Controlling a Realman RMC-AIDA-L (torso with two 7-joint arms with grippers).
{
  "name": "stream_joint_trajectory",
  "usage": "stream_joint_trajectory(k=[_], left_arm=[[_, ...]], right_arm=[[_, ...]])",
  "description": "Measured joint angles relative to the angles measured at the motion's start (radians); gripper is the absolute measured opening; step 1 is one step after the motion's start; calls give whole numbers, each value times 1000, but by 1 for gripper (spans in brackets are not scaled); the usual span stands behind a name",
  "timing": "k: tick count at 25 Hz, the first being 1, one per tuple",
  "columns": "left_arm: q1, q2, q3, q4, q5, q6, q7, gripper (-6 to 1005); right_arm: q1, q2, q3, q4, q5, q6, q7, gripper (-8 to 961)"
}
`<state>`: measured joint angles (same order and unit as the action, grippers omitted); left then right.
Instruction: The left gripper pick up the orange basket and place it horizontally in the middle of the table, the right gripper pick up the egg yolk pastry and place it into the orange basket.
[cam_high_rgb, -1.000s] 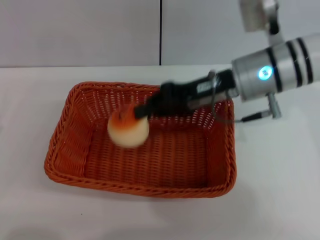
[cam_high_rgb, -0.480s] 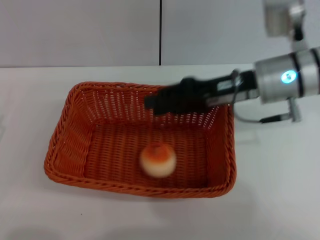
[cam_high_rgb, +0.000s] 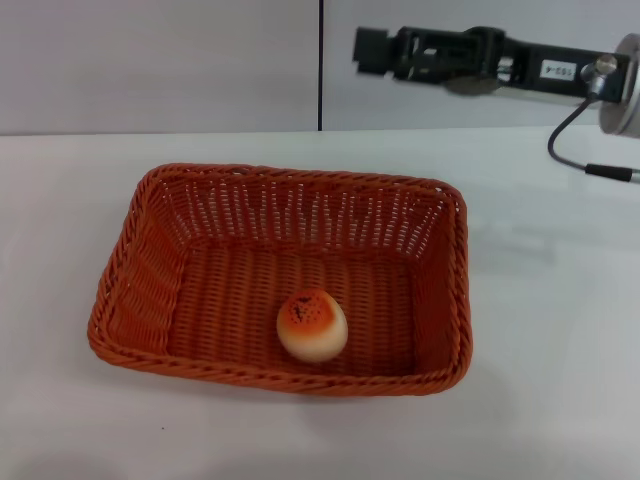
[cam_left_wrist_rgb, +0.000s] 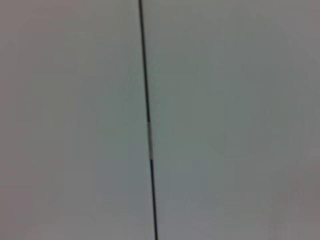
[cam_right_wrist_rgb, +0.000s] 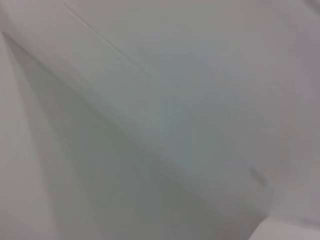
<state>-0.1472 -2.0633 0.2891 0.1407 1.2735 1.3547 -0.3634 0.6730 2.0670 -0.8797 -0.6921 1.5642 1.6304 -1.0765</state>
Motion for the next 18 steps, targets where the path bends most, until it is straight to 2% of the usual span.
stream_joint_trajectory(k=[1, 3, 4, 6, 7, 8, 11, 12, 13, 16, 18], left_arm=[[4, -1, -29, -27, 0, 20, 23, 654], [14, -2, -80, -71, 0, 67, 50, 654], [14, -2, -80, -71, 0, 67, 50, 654], [19, -3, -122, -103, -1, 103, 58, 654], [21, -4, -151, -123, -1, 124, 60, 654], [24, -4, -183, -149, -1, 152, 62, 654], [25, -5, -190, -156, -1, 163, 64, 654], [30, -6, -198, -164, -1, 192, 67, 654], [58, -5, -208, -165, 0, 290, 72, 654], [75, -3, -218, -163, -1, 326, 69, 654], [117, -3, -330, -169, -3, 360, 36, 654]], right_arm=[[0, 0, 0, 0, 0, 0, 0, 540], [-4, -2, 20, 19, 0, -54, -195, 540], [-4, -2, 20, 19, 0, -54, -195, 540], [-7, -2, 23, 29, -1, -105, -327, 540], [-8, -2, 23, 34, -1, -145, -368, 540], [-8, -2, 23, 42, -1, -243, -413, 540], [-8, -2, 23, 44, 2, -323, -436, 540], [-8, -2, 25, 43, 8, -364, -469, 540], [-9, -2, 28, 42, 9, -377, -492, 540], [-13, -2, 46, 45, 10, -387, -554, 540], [-25, -1, 79, 72, 12, -394, -631, 540]])
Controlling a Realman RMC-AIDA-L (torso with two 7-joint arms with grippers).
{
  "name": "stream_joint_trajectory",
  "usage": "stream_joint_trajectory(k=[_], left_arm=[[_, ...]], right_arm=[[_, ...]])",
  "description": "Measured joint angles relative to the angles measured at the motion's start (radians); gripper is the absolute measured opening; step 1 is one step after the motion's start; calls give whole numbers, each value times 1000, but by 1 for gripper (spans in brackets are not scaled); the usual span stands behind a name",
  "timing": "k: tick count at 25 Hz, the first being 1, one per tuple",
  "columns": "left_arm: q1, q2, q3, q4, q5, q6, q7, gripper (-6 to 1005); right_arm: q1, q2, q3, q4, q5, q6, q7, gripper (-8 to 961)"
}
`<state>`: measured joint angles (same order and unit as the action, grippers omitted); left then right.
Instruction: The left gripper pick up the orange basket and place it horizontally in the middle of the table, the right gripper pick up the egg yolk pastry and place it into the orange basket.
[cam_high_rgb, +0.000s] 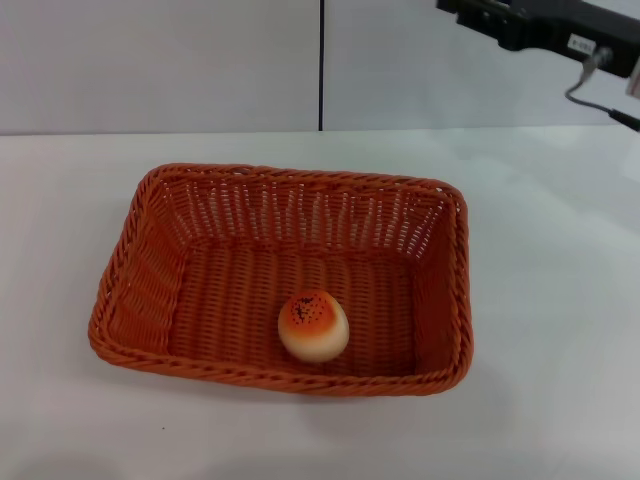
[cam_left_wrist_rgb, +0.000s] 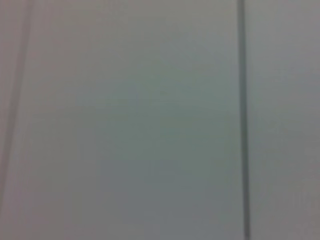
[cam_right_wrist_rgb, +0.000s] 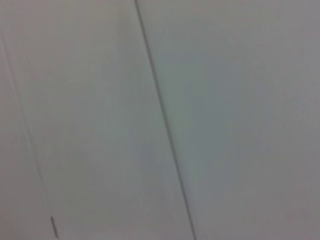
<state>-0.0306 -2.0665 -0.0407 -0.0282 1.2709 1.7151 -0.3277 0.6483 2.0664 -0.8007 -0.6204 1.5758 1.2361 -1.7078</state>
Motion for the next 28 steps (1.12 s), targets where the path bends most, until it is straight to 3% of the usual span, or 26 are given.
stream_joint_trajectory(k=[6, 10, 13, 18, 24, 28], left_arm=[[-12, -4, -15, -46, 4, -19, 23, 654], [-43, -2, -11, -47, 7, -29, 53, 654], [-56, 1, -1, -39, 15, -37, 54, 654], [-54, 0, 0, -40, 16, -39, 55, 654], [-51, 1, 8, -35, 21, -34, 64, 654], [-55, 3, 20, -22, 26, -36, 80, 654]], right_arm=[[-48, 6, 18, 31, 57, 46, -82, 540], [-133, 8, 16, 109, 278, 169, -194, 540], [-165, 9, 13, 142, 335, 224, -269, 540], [-211, 12, 20, 193, 364, 299, -348, 540], [-228, 13, 27, 248, 369, 293, -474, 540], [-241, 13, 87, 337, 389, 291, -612, 540]])
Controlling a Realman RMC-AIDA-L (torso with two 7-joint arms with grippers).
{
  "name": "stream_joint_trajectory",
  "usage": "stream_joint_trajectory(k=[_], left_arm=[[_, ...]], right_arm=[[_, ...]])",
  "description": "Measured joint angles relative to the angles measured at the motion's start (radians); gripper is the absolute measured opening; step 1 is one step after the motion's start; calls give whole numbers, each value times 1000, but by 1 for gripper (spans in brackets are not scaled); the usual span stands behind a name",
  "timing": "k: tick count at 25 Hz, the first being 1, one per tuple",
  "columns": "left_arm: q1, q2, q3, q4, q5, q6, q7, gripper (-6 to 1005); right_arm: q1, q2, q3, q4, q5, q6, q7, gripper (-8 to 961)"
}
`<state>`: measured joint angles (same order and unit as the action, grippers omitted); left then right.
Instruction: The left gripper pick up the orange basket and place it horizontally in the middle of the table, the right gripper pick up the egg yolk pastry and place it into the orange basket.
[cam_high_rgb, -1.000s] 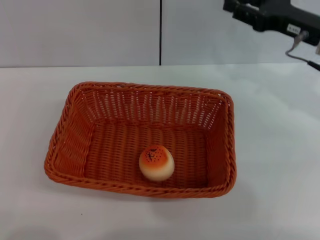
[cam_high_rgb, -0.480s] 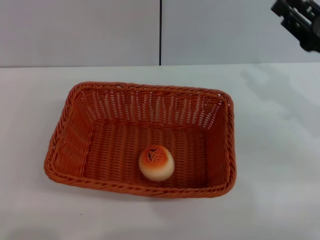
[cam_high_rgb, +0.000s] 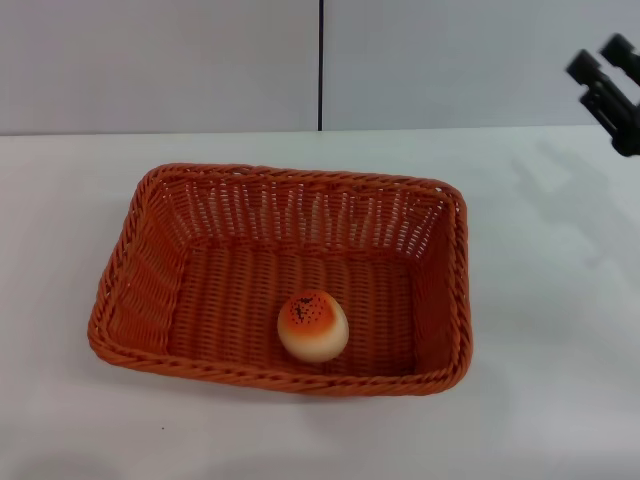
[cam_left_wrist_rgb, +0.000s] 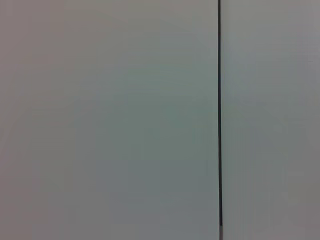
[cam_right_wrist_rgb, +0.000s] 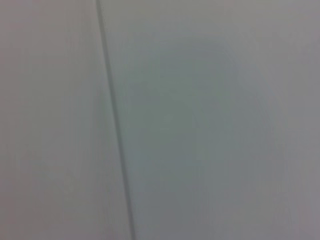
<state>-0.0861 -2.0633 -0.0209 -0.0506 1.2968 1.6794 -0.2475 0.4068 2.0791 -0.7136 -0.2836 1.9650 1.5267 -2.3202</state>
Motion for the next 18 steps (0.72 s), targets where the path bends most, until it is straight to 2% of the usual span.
stream_joint_trajectory(k=[2, 10, 15, 18], left_arm=[[2, 0, -1, -2, 0, 9, -4, 654], [-6, -6, 13, -15, 0, -6, -3, 654], [1, -5, 11, -40, -2, 39, -15, 654], [2, -3, 39, -42, 0, 42, -9, 654]], right_arm=[[-8, -1, 20, 24, 9, 26, -75, 540], [-16, -5, 11, 24, -1, -23, -85, 540], [-19, -4, 23, 25, 2, -27, -85, 540], [-17, -4, 30, 25, 4, -22, -86, 540]])
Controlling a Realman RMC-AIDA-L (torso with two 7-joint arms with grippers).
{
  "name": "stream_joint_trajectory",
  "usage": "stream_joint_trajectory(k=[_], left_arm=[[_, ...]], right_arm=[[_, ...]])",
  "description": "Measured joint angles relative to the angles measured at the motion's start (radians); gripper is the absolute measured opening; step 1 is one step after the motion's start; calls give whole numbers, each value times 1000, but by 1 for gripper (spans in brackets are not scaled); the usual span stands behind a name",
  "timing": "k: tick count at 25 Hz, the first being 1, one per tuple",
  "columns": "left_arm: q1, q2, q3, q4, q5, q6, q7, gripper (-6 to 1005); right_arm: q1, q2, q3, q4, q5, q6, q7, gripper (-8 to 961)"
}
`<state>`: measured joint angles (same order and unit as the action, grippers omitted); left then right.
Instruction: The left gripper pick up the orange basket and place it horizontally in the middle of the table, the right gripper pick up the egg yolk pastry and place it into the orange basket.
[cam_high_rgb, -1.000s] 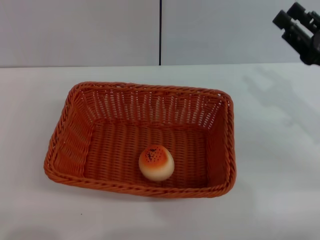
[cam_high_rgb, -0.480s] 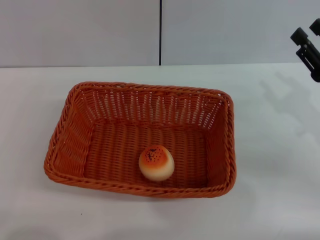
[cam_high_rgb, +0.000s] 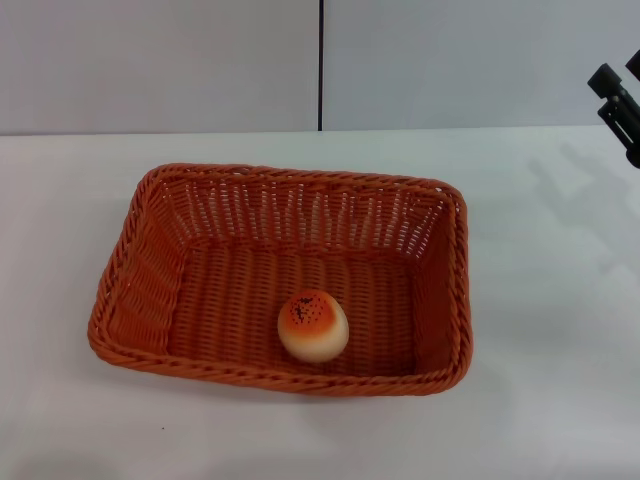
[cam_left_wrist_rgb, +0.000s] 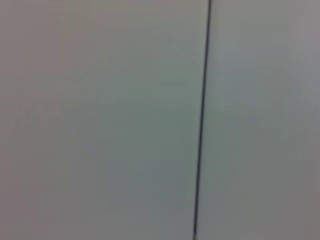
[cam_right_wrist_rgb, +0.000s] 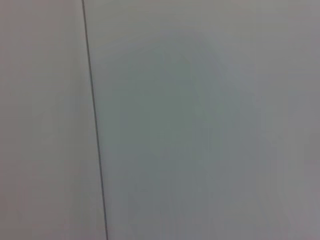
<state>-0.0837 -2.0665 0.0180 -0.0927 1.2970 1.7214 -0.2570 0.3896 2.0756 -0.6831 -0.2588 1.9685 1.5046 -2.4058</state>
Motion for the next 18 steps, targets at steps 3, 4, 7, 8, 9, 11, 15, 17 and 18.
stream_joint_trajectory(k=[3, 4, 7, 8, 9, 11, 15, 17, 18], left_arm=[[4, 3, 23, 10, 2, 0, 8, 654], [10, 4, 22, 19, 1, 1, 6, 654], [17, 4, 19, 27, -2, 4, 2, 654], [19, 4, 18, 28, -3, 5, 1, 654], [21, 4, 18, 28, -3, 6, -1, 654], [21, 4, 18, 29, -3, 6, 2, 654], [16, 4, 21, 46, -1, -3, 7, 654], [14, 4, 20, 51, 0, -4, 2, 654], [14, 4, 19, 50, -1, -2, 0, 654]], right_arm=[[-4, 4, 7, 13, 1, 8, 0, 540], [-9, 5, 21, 31, 2, 13, 0, 540], [-15, 5, 40, 41, 3, 20, 0, 540], [-19, 5, 52, 44, 3, 26, 0, 540], [-27, 4, 76, 48, 3, 40, -1, 540], [-31, 4, 88, 52, 3, 46, -1, 540], [-36, 5, 111, 89, 3, 53, -3, 540], [-36, 5, 112, 98, 3, 53, -6, 540], [-34, 5, 113, 107, 3, 53, -14, 540]])
